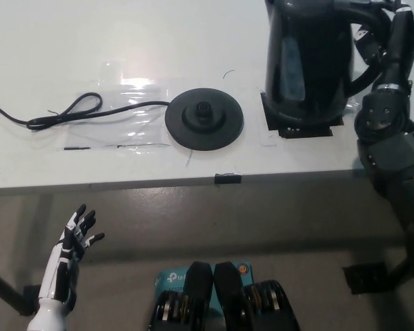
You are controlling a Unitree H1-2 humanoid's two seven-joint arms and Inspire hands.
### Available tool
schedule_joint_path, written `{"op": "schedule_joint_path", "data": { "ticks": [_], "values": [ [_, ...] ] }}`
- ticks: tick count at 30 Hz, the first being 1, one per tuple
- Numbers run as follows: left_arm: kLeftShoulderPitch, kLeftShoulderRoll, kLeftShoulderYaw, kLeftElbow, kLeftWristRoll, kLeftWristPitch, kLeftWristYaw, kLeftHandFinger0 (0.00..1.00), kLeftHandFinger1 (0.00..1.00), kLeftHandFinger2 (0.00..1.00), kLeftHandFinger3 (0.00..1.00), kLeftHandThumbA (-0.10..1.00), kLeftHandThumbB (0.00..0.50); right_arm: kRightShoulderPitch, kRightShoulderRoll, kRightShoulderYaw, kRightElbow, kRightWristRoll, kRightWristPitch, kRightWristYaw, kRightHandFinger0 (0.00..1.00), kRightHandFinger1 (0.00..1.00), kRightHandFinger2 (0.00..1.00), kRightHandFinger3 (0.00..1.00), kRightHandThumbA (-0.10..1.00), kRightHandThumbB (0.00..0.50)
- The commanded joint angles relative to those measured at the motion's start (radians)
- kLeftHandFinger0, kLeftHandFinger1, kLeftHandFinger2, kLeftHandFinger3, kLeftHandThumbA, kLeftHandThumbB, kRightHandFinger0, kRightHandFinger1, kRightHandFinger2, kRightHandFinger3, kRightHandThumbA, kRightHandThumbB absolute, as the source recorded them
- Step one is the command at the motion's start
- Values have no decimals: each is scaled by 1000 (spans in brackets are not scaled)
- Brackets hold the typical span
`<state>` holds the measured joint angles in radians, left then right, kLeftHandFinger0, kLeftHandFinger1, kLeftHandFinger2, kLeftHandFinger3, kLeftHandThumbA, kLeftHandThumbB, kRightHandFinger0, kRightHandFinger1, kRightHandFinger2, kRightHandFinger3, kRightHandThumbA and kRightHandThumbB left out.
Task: Use the right hand to grab the handle of the kettle from the base and place it on the right side
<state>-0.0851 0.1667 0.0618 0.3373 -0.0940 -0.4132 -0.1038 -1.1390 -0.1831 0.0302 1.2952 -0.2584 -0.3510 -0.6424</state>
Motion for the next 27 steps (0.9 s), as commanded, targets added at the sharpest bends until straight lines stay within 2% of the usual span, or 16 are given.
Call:
{"op": "schedule_joint_path", "data": {
  "ticks": [1, 5, 6, 7, 8, 9, 10, 11, 12, 14, 15, 23, 27],
  "values": [
    [-14, 18, 8, -9, 2, -24, -5, 890, 1000, 1000, 1000, 1000, 500, -51, -6, -4, -20, 20, -119, -33, 0, 132, 585, 587, -100, 131],
    [-13, 17, 9, -9, -4, -23, -8, 874, 1000, 1000, 1000, 1000, 500, -43, -4, -3, -9, 21, -119, -28, 0, 153, 611, 620, -100, 132],
    [-12, 18, 9, -9, -7, -21, -9, 879, 1000, 1000, 1000, 1000, 500, -34, -9, 10, -12, 8, -119, -29, 0, 171, 638, 671, -100, 137],
    [-11, 18, 9, -8, -11, -23, -12, 887, 1000, 1000, 1000, 1000, 500, -26, -14, 15, -12, 3, -119, -28, 29, 224, 686, 722, -100, 171],
    [-10, 19, 10, -8, -12, -23, -13, 889, 1000, 1000, 1000, 1000, 500, -22, -16, 17, -13, 3, -119, -27, 7, 217, 634, 691, -100, 177],
    [-11, 18, 10, -8, -11, -22, -11, 887, 1000, 1000, 1000, 1000, 500, -19, -26, 25, -3, -3, -119, -4, 153, 356, 730, 797, -100, 189],
    [-11, 18, 11, -8, -10, -23, -10, 880, 1000, 1000, 1000, 1000, 500, -14, -36, 26, -5, 6, -100, 57, 543, 766, 1000, 1000, 44, 253],
    [-12, 19, 11, -7, -9, -25, -10, 872, 1000, 1000, 1000, 1000, 500, -6, -48, 35, -8, 8, -98, 118, 758, 982, 1000, 1000, 139, 315],
    [-12, 20, 11, -7, -8, -25, -9, 870, 1000, 1000, 1000, 1000, 500, -1, -58, 47, -12, 5, -88, 162, 1000, 1000, 1000, 1000, 287, 343],
    [-15, 20, 11, -8, -11, -25, -11, 867, 1000, 1000, 1000, 1000, 500, 13, -83, 67, -31, 3, -44, 260, 1000, 1000, 1000, 1000, 486, 463],
    [-15, 19, 12, -8, -11, -24, -10, 862, 1000, 1000, 1000, 1000, 500, 20, -94, 73, -39, 1, -27, 280, 1000, 1000, 1000, 1000, 540, 495],
    [-14, 18, 16, -11, -26, -17, -13, 860, 1000, 1000, 1000, 1000, 500, 60, -154, 46, -107, 58, -5, 416, 1000, 1000, 1000, 1000, 632, 500],
    [-19, 20, 15, -9, -15, -25, -8, 851, 1000, 1000, 1000, 1000, 500, 86, -179, 18, -188, 105, 18, 508, 1000, 1000, 1000, 1000, 771, 500]
  ]
}}
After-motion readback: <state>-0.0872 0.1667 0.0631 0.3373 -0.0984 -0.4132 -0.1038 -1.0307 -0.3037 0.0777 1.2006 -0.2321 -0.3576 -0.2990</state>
